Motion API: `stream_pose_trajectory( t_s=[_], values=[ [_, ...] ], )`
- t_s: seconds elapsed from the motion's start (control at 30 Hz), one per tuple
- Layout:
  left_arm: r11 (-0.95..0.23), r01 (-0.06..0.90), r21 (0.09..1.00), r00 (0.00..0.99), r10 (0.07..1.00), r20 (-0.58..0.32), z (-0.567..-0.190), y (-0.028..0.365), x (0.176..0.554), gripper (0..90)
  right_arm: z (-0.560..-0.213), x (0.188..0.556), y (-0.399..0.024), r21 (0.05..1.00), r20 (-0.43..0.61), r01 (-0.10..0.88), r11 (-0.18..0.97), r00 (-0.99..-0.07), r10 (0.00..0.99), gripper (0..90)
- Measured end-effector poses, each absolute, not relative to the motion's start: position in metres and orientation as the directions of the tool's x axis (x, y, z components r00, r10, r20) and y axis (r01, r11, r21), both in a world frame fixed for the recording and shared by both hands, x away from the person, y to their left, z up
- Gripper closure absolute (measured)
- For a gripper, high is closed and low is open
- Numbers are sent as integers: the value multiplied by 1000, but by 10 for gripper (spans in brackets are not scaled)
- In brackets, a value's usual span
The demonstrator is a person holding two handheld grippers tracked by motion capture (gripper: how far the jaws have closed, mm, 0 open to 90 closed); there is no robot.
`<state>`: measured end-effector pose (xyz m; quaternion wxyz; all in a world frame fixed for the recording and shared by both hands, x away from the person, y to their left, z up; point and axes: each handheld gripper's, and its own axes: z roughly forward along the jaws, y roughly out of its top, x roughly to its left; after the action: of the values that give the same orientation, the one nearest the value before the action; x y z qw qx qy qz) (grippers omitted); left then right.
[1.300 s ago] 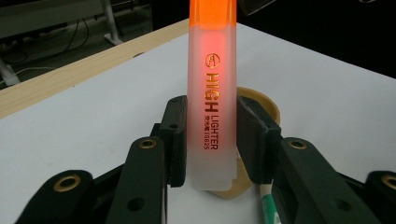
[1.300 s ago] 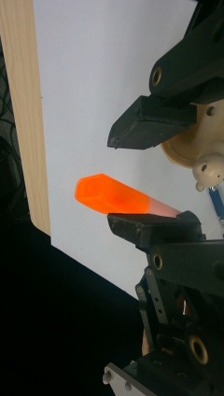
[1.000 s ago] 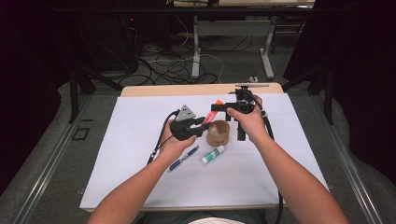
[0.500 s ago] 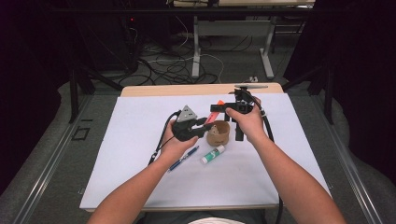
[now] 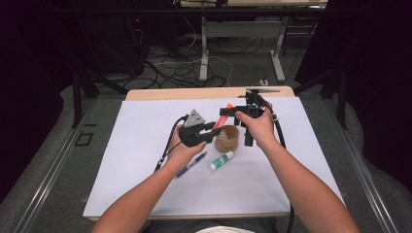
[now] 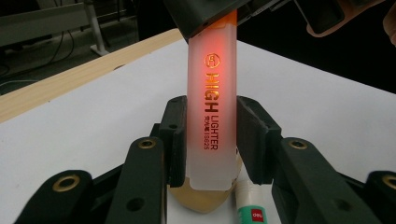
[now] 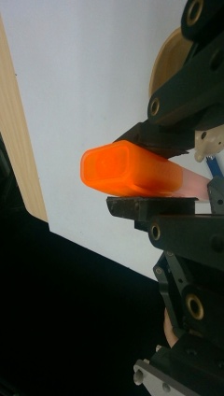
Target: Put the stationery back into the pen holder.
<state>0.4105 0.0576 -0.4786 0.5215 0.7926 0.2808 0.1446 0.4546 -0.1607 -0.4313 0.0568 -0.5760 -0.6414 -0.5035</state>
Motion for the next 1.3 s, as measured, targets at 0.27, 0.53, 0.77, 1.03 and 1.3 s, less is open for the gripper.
stream_pose_trajectory(
  t_s=[0.27, 0.53, 0.77, 1.03, 1.3],
  values=[
    [-300, 287, 910, 807, 588, -60, -479, 58, 410, 592, -429, 454, -162, 593, 653, 783, -185, -334, 680, 741],
    [-296, 285, 912, 793, 607, -50, -477, 63, 410, 505, -426, 456, -171, 625, 637, 748, -224, -322, 701, 741],
    [-293, 299, 908, 783, 619, -58, -477, 69, 413, 433, -424, 459, -185, 662, 597, 712, -235, -310, 740, 741],
    [-296, 322, 899, 765, 640, -63, -479, 74, 413, 432, -425, 460, -192, 698, 534, 687, -201, -313, 785, 741],
    [-355, 291, 889, 763, 646, 8, -480, 76, 407, 441, -433, 458, -188, 732, 462, 665, -148, -325, 825, 741]
  ],
)
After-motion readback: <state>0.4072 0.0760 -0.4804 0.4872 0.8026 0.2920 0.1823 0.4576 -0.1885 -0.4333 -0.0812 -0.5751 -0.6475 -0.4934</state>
